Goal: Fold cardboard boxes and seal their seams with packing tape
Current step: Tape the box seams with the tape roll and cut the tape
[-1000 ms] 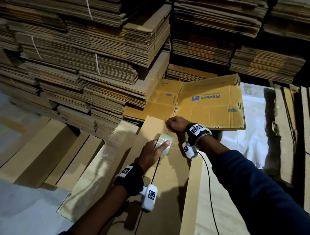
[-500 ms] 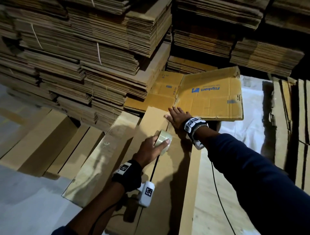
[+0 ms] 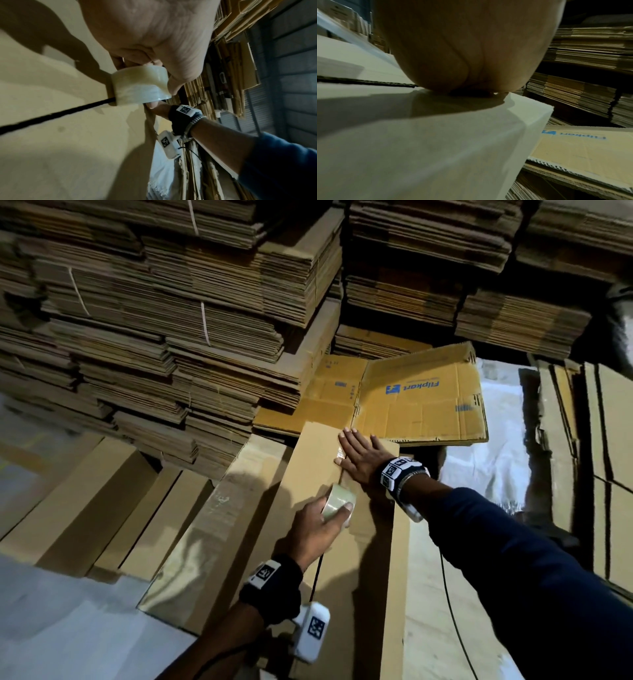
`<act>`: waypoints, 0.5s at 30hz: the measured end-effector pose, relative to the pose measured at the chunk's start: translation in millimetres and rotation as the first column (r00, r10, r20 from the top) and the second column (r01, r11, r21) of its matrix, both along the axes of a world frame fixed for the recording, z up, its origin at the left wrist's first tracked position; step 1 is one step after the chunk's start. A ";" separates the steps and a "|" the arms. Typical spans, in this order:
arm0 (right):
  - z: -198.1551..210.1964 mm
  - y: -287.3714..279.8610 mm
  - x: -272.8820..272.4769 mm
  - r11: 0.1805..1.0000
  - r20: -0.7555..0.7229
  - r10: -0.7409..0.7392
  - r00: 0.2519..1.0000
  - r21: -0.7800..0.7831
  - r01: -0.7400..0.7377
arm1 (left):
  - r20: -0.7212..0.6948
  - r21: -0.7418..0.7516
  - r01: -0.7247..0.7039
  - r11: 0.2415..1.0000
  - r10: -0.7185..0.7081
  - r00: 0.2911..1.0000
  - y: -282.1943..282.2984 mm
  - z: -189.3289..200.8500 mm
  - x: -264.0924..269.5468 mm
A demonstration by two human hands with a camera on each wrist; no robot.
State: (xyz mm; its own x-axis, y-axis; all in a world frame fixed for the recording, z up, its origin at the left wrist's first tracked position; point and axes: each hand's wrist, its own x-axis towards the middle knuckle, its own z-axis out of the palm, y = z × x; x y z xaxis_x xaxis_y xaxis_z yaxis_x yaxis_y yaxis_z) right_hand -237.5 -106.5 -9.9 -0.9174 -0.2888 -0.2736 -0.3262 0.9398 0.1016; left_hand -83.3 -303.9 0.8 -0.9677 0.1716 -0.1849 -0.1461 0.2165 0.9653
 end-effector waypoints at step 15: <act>-1.5 -15.4 35.7 0.995 0.029 0.095 0.995 0.019 -0.095 | -0.078 -0.229 -0.002 0.973 -0.016 0.997 -20.3 -4.2 42.6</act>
State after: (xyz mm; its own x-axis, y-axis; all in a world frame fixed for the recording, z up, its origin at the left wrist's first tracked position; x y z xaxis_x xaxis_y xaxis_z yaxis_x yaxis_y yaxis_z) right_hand -201.9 -121.8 -11.3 -0.8781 -0.3684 -0.3055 -0.4167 0.9024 0.1096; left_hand -40.7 -324.2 -3.4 -0.9796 0.1405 -0.1436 -0.0695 0.4336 0.8984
